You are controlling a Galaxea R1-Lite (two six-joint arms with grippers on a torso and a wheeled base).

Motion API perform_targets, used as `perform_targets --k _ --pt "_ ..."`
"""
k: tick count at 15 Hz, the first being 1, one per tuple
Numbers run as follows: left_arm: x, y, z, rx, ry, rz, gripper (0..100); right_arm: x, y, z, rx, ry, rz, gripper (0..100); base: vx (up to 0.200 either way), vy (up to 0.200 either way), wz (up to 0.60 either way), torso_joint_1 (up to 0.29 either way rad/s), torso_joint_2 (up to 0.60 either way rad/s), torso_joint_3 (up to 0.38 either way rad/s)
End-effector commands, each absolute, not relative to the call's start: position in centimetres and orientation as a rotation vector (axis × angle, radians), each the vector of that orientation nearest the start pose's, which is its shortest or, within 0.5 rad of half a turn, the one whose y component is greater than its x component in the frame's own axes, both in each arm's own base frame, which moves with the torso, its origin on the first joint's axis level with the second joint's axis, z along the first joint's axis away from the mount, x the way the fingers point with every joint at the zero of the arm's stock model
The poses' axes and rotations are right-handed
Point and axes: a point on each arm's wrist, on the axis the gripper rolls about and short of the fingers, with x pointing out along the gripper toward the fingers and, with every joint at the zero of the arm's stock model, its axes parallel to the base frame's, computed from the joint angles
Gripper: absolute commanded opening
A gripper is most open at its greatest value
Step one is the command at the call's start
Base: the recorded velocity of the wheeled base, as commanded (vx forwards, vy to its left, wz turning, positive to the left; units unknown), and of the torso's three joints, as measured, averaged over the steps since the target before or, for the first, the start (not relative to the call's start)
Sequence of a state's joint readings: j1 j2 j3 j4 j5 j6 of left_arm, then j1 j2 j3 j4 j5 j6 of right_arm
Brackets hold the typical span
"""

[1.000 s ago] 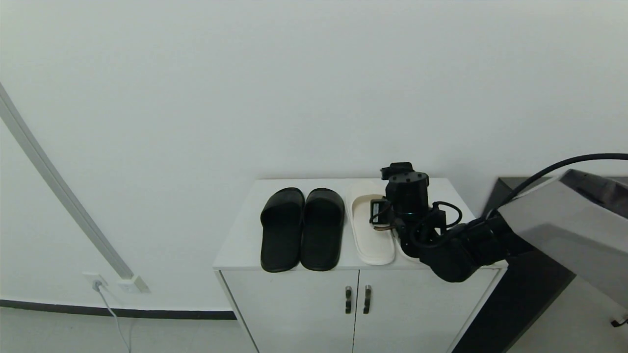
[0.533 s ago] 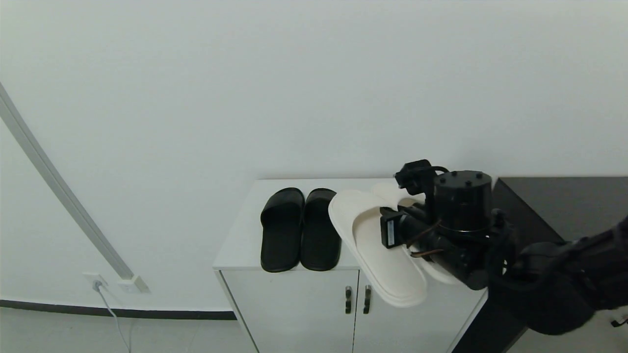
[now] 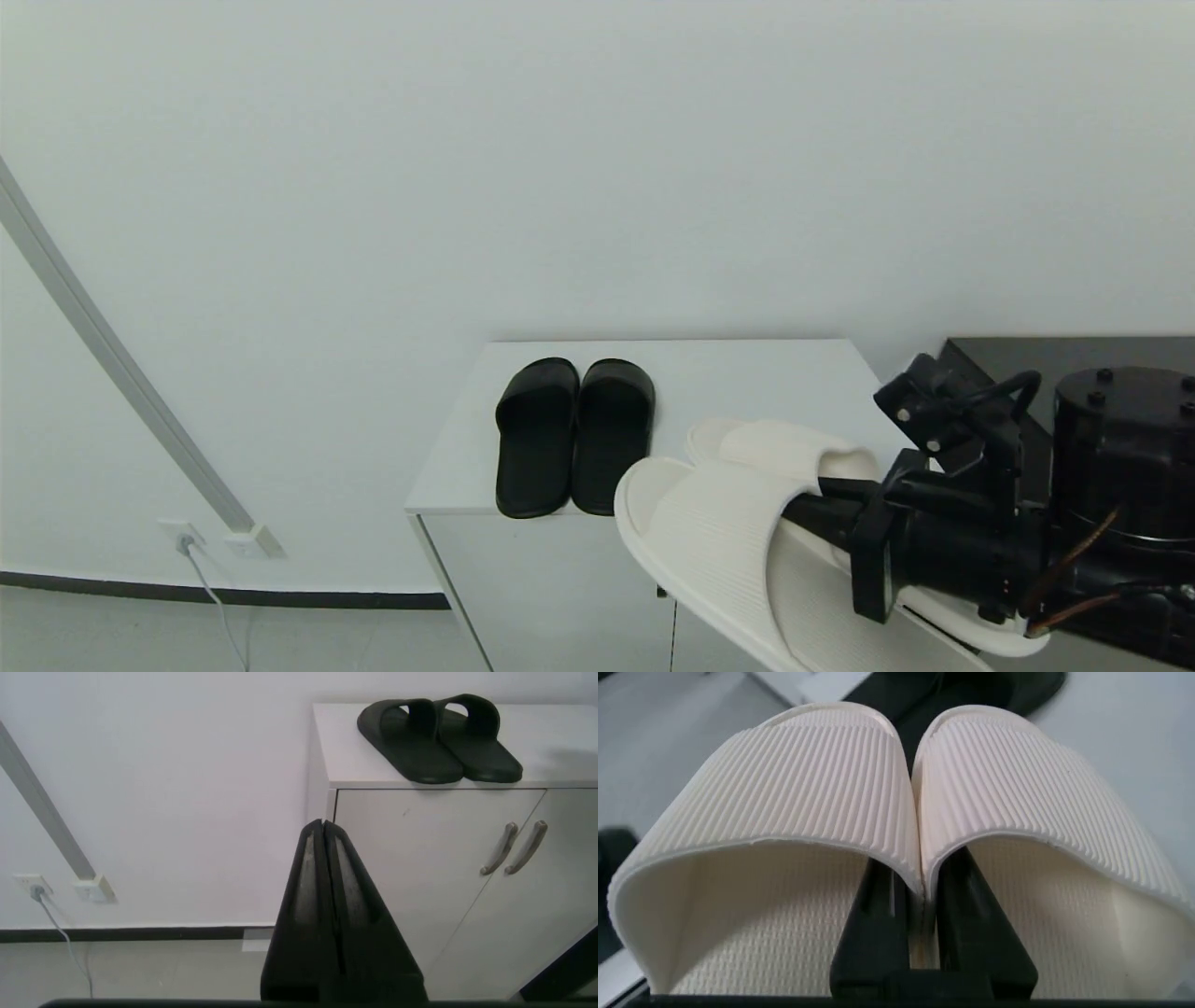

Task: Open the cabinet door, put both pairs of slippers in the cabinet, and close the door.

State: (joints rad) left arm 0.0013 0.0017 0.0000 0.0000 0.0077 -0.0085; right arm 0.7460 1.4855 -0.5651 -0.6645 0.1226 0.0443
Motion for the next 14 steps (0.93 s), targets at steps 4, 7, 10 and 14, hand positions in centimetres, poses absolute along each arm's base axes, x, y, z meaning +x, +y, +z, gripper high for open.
perform_targets --k 4,7,10,14 --pt "-2.3 0.0 7.6 -0.009 0.001 0.009 0 16.5 15.6 18.4 -0.039 0.266 0.873 0 0.0 0.0 0.0 0.0 0.0 0.0" --pt "-2.3 0.0 7.6 -0.009 0.001 0.009 0 16.6 15.7 18.2 -0.041 0.277 0.872 0 -0.133 0.0 0.0 0.003 0.0 0.0" --pt "-2.3 0.0 7.6 -0.009 0.001 0.011 0 16.5 15.7 17.6 -0.051 0.299 0.873 0 -0.133 0.0 0.0 0.005 0.0 0.002" --pt "-2.3 0.0 7.6 -0.009 0.001 0.011 0 16.5 15.7 17.4 -0.063 0.302 0.877 0 0.0 0.0 0.0 0.0 0.0 0.0"
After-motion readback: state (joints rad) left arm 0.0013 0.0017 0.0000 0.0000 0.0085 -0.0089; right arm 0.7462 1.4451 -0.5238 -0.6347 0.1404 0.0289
